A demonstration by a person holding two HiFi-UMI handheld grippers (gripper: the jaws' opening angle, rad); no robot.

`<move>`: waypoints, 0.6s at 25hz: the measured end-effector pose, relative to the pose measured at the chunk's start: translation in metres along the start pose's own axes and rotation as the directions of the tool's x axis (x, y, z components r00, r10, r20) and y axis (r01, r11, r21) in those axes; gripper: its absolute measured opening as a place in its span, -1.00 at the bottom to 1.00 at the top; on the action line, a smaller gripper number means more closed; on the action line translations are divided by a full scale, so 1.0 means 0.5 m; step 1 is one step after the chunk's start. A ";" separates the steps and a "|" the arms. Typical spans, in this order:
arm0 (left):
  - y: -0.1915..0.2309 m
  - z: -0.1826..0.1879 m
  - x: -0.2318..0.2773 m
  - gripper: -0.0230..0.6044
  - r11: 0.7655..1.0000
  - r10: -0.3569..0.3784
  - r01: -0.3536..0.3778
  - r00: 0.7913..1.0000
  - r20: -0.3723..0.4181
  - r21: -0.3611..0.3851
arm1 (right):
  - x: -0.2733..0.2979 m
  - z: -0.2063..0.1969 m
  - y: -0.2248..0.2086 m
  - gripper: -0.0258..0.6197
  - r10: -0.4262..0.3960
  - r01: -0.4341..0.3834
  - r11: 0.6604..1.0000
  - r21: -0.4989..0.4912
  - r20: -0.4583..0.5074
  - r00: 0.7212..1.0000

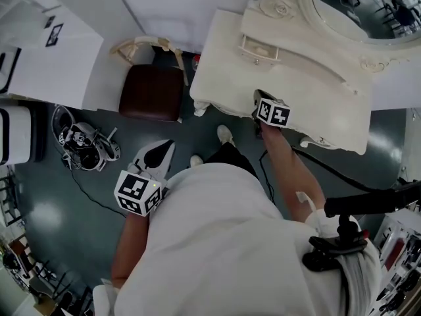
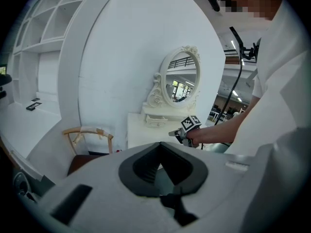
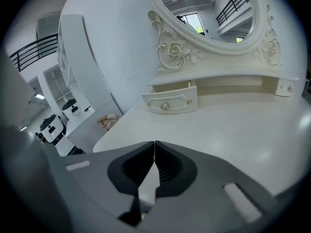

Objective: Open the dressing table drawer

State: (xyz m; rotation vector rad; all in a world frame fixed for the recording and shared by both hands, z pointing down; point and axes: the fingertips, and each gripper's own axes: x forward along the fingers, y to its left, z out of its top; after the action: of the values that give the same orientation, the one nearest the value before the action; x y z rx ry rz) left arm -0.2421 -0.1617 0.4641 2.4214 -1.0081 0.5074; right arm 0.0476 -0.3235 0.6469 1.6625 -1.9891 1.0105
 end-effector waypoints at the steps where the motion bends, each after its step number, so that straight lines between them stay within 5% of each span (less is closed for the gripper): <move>1: -0.004 -0.005 -0.007 -0.92 1.000 -0.009 0.009 1.000 0.001 0.004 | -0.014 -0.012 0.006 -0.92 0.000 0.000 1.000 -0.001 -0.001 1.000; 15: -0.037 -0.076 -0.073 -0.92 0.995 -0.093 0.093 0.996 0.008 0.037 | -0.177 -0.148 0.107 -0.92 0.054 -0.054 0.998 -0.043 -0.005 0.999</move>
State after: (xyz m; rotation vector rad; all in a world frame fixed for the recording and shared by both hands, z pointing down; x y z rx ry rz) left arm -0.2588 -0.1089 0.4722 2.4920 -0.8924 0.4868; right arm 0.0057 -0.2061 0.6224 1.5908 -2.0486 0.9819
